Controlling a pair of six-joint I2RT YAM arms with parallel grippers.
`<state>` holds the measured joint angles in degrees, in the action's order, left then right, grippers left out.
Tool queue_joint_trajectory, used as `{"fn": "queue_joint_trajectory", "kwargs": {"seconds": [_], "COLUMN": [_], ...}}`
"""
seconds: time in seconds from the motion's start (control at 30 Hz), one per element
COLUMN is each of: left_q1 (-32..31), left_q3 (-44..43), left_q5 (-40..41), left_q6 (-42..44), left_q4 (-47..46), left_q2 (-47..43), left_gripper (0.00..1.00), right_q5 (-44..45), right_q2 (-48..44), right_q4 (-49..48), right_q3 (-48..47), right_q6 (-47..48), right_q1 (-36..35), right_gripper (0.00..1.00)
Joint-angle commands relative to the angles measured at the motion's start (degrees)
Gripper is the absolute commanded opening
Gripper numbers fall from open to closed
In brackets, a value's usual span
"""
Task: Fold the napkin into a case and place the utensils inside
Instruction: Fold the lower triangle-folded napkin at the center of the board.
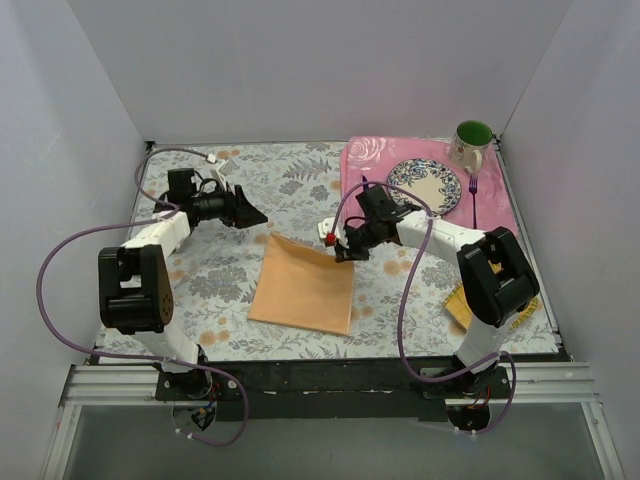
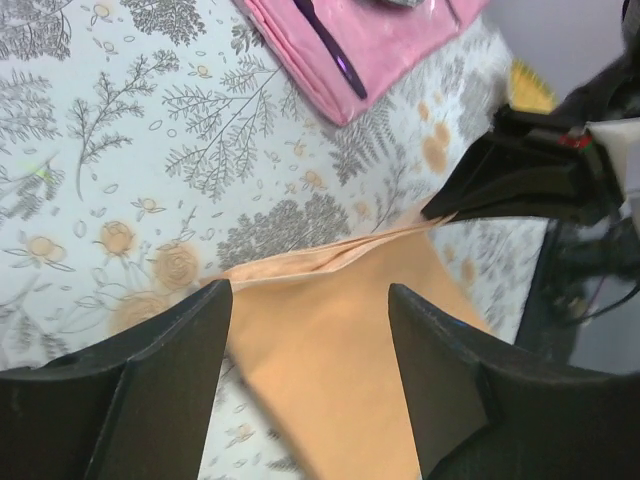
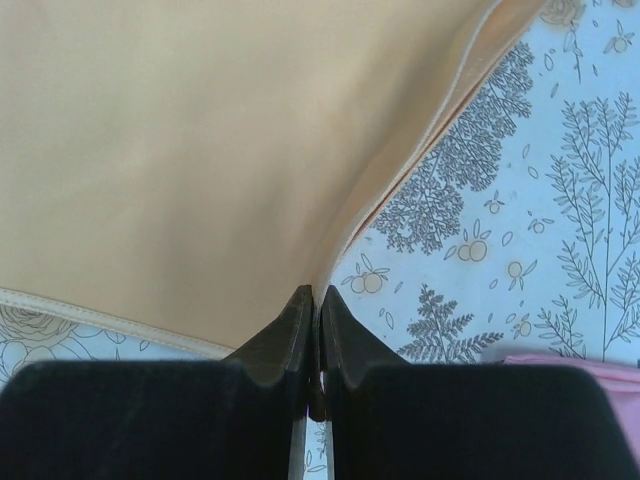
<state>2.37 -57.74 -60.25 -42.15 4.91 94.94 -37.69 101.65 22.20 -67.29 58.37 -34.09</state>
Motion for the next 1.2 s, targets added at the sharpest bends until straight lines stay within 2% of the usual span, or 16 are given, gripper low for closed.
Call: {"fn": "queue_joint_trajectory", "kwargs": {"seconds": [0.0,0.27,0.3,0.33,0.43,0.5,0.67,0.97,1.17], "left_q1": [0.4,0.7,0.4,-0.4,-1.6,-4.5,-6.6,-9.4,-10.0], "left_q3": [-6.6,-4.5,-4.8,-4.7,-4.4,-4.9,-4.9,-7.4,-9.2], "left_q5": [-0.3,-1.9,-1.4,-0.3,2.5,3.9,6.0,7.1,7.5], "left_q6": [30.5,62.1,73.4,76.7,78.6,80.2,84.2,84.3,83.6], "left_q4": [22.1,31.5,33.9,36.6,33.9,34.2,34.5,34.3,33.5], "left_q2": [1.5,-0.3,0.0,0.1,0.1,1.0,1.7,5.3,6.6], "left_gripper": [0.64,0.7,0.71,0.72,0.72,0.71,0.7,0.7,0.74], "right_q5": [-0.5,1.1,1.4,1.6,2.4,2.6,3.0,3.2,3.1], "right_q2": [-3.2,-6.5,-6.6,-7.0,-7.8,-8.3,-9.0,-9.4,-9.4], "right_q4": [-3.5,-6.7,-7.2,-7.4,-7.9,-8.1,-9.4,-9.7,-9.2], "right_q3": [2.8,7.8,8.5,8.9,10.4,11.6,13.1,13.9,14.0], "right_q6": [5.6,13.2,13.7,14.4,16.9,18.4,20.3,23.1,23.4], "right_q1": [-1.9,-5.8,-6.1,-6.6,-7.5,-8.0,-8.7,-9.1,-9.3], "right_gripper": [0.01,0.01,0.01,0.01,0.01,0.01,0.01,0.01,0.01]}}
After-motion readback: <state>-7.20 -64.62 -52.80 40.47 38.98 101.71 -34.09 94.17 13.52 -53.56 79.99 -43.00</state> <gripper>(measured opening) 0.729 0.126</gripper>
